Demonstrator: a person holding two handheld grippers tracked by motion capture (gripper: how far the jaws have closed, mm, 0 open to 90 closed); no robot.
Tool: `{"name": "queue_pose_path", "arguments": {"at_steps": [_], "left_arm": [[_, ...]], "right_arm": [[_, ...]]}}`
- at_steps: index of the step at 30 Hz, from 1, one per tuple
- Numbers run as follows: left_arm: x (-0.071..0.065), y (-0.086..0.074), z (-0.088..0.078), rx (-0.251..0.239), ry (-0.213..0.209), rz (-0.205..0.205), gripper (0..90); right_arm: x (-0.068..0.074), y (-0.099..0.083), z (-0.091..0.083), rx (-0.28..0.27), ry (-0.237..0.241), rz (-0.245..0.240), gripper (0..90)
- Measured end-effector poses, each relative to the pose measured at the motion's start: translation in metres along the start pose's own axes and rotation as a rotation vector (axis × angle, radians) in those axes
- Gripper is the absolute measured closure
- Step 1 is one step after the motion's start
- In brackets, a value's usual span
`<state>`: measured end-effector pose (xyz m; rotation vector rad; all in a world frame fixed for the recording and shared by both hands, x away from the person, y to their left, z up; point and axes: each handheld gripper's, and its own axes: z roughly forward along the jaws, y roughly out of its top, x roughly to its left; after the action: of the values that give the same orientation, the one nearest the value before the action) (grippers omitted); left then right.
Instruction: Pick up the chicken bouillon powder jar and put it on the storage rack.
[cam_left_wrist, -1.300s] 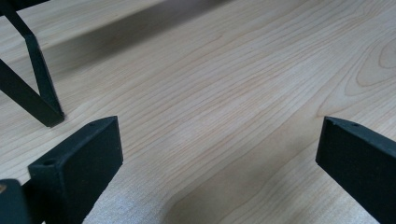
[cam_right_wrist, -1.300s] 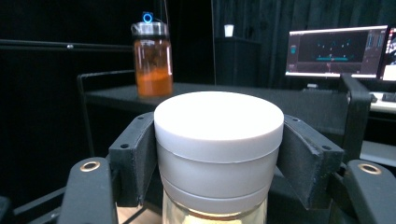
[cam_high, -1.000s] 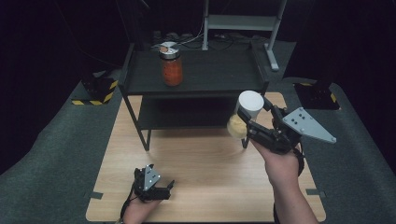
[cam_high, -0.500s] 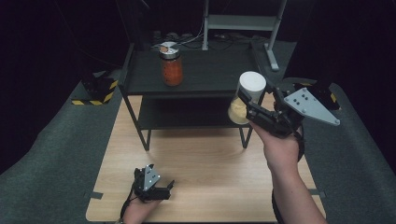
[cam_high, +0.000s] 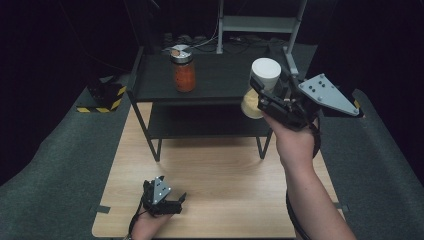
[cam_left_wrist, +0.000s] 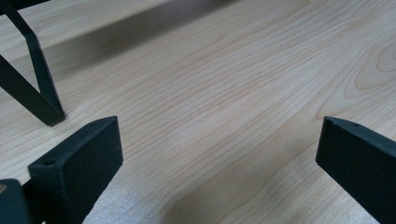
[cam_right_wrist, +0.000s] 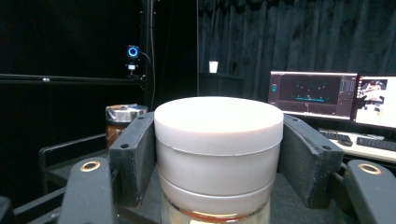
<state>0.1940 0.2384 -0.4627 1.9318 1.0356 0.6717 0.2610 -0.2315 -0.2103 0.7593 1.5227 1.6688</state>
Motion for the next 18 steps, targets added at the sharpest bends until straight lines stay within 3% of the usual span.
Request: {"name": "queue_pose_path", "arguments": {"at_steps": [12, 18], "left_arm": [[0.001, -0.001, 0.000, -0.004, -0.004, -0.006, 0.7], [0.002, -0.001, -0.001, -0.006, -0.007, -0.008, 0.7]], "right_arm": [[-0.003, 0.006, 0.028, -0.005, -0.022, 0.002, 32.8], [-0.007, 0.001, 0.042, -0.027, -0.027, 0.010, 32.8]]}}
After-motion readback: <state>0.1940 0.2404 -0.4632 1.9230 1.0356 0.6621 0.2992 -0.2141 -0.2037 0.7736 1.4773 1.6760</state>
